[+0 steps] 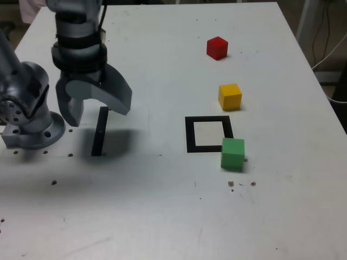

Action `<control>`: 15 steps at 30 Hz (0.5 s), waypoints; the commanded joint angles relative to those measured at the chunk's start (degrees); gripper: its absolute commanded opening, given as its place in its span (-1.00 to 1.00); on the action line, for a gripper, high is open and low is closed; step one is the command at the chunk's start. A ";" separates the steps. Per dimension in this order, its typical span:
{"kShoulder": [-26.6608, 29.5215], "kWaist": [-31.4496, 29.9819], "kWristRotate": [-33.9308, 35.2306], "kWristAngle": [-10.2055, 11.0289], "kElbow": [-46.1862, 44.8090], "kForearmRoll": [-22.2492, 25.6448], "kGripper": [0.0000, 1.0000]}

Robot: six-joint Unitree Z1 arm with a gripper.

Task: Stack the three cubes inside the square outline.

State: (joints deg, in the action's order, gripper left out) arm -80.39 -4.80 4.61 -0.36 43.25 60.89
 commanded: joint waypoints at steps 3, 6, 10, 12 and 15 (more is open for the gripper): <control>0.73 0.05 0.48 0.28 -0.83 0.21 0.99; 0.72 0.05 0.64 0.83 -1.04 0.24 0.99; 0.85 0.05 0.85 2.18 -0.87 0.40 0.98; 0.95 0.05 0.83 3.13 -0.28 0.73 0.98; 0.79 0.05 -0.12 5.10 2.14 2.31 0.98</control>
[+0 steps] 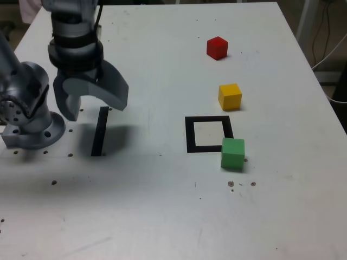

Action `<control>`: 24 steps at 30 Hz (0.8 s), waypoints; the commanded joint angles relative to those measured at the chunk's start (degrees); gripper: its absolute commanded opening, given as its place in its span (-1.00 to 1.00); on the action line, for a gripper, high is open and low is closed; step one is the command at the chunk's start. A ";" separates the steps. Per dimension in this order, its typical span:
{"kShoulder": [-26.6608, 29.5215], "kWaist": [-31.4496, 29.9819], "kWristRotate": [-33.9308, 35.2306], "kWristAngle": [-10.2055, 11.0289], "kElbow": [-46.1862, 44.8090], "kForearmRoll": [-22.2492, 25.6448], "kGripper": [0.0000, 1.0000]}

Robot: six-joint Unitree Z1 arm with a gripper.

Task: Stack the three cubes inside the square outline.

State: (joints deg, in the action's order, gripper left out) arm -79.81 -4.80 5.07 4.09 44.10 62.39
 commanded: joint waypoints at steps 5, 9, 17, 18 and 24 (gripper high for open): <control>-1.45 1.92 -6.38 4.39 8.64 5.35 0.98; -3.90 6.37 -14.05 6.40 15.17 8.00 0.98; -11.03 14.07 -26.16 8.51 31.29 15.40 0.99; -11.70 15.06 -27.15 8.72 33.39 16.31 0.99; -17.86 19.83 -32.06 9.03 45.47 21.60 0.99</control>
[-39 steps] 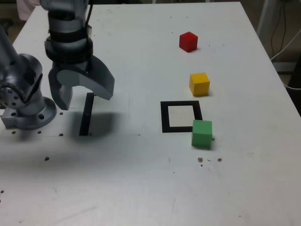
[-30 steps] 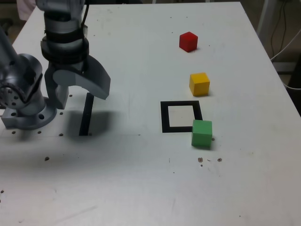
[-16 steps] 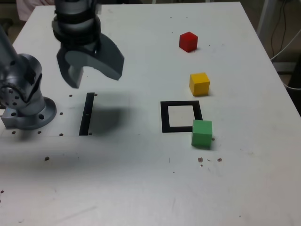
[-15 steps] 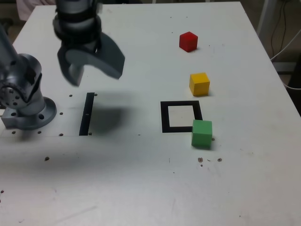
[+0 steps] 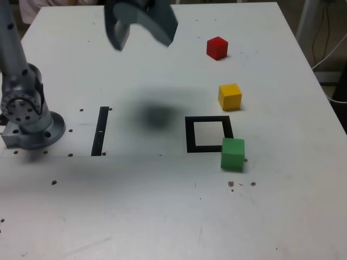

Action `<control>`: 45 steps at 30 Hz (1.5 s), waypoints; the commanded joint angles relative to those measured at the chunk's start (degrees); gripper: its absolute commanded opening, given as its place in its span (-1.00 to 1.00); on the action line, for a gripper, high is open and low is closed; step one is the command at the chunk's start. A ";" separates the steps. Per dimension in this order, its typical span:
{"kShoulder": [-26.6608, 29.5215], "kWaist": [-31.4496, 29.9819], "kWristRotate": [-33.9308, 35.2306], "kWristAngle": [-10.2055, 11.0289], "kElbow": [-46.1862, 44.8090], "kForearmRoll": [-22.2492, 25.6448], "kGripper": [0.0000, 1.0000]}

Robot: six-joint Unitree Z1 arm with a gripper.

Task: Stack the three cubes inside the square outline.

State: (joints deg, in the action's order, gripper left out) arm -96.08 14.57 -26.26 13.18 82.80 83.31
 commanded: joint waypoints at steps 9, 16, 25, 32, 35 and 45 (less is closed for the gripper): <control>-12.47 6.10 -9.01 -1.68 20.61 3.00 0.99; -20.63 9.96 -14.52 -2.08 30.98 3.48 1.00; -27.98 14.26 -14.98 -0.31 38.34 3.44 0.99; -31.52 15.65 -11.15 -0.43 40.33 3.60 0.99; -33.15 15.62 -11.01 -0.51 41.23 3.46 0.99; -37.24 16.93 -8.25 -0.98 42.79 2.11 0.98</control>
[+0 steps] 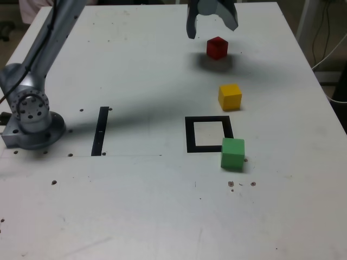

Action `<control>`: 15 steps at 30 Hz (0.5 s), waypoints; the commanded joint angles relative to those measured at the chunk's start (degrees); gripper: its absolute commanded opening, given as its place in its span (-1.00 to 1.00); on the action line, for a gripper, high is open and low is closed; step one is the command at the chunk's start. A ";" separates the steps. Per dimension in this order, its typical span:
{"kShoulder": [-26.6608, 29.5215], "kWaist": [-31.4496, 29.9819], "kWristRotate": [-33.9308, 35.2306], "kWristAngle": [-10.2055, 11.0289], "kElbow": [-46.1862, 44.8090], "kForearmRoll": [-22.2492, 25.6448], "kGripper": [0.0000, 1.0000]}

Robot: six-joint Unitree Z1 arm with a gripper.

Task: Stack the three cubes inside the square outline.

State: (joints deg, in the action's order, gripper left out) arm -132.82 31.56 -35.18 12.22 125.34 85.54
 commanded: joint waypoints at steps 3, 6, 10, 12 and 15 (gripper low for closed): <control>-1.14 0.16 3.55 -0.03 0.41 -0.12 0.98; -1.67 0.54 7.08 -0.46 0.20 0.05 0.98; -2.29 1.10 11.38 -2.60 -0.25 0.26 0.99; -2.60 1.36 13.47 -4.02 -0.42 0.25 0.99; -3.05 1.61 16.32 -5.29 -0.50 0.17 0.99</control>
State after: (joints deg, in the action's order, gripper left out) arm -135.50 32.94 -19.91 7.32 124.86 85.72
